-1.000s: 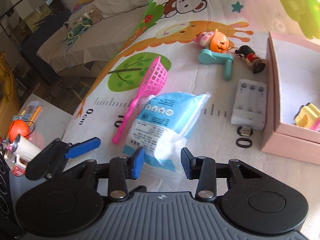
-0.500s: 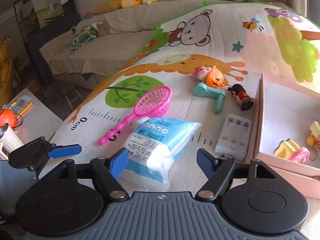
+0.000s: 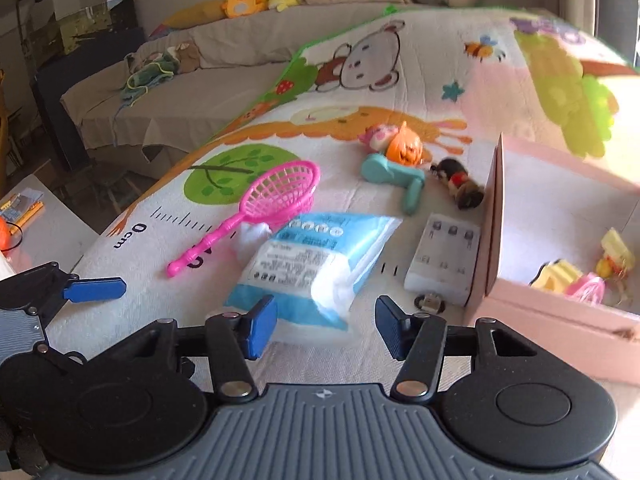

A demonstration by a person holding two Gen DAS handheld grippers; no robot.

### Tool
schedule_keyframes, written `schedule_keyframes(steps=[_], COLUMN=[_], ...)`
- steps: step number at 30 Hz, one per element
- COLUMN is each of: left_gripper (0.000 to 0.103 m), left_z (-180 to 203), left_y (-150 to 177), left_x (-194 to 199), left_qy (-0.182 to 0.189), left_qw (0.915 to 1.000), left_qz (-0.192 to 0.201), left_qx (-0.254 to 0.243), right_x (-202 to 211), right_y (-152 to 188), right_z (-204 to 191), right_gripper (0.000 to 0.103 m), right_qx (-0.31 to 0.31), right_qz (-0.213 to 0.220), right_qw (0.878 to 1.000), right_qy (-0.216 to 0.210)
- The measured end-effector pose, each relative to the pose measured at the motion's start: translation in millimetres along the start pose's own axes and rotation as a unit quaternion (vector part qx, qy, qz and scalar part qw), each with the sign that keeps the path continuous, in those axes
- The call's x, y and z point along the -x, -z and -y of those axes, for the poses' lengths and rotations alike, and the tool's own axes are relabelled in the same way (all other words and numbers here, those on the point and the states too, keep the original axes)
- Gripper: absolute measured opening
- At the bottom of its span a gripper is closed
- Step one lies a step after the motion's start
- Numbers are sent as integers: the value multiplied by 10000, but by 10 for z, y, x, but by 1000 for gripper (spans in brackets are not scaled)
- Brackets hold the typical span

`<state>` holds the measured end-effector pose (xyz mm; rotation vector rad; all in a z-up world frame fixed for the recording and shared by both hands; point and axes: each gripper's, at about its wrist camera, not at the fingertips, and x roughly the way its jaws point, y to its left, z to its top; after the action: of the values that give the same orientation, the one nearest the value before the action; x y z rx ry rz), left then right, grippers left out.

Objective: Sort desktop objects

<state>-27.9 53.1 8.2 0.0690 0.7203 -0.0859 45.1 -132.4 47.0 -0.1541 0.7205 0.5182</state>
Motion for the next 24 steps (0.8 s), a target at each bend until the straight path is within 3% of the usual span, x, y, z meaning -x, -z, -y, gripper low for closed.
schedule_keyframes(steps=[3,7,15,19,24], left_gripper=[103,103,103,103,103], left_z=[-39,-90,-127,-129,-115], left_y=[-8,0,25,49,104], left_x=[-8,10,93,151,226], left_qy=[-136,-233,-209,-118,-48], left_qw=[9999,9997,9997,9998,9997], left_qz=[-34,-62,66,161,207], left_qx=[21,66,92,92,73], right_x=[70,-266,-916,-963,-878], right_y=[-174,-434,-494,-488,-434], right_z=[-155,-420,-629,-659,-711], right_gripper=[53,46,45,36,35], right_qx=[341,514,1048,1156,1162], right_qz=[281,-42,-605,-713,-868], right_qw=[9989,9971,9926,9907,9891], right_qy=[-172,-558,-99,-44,-245])
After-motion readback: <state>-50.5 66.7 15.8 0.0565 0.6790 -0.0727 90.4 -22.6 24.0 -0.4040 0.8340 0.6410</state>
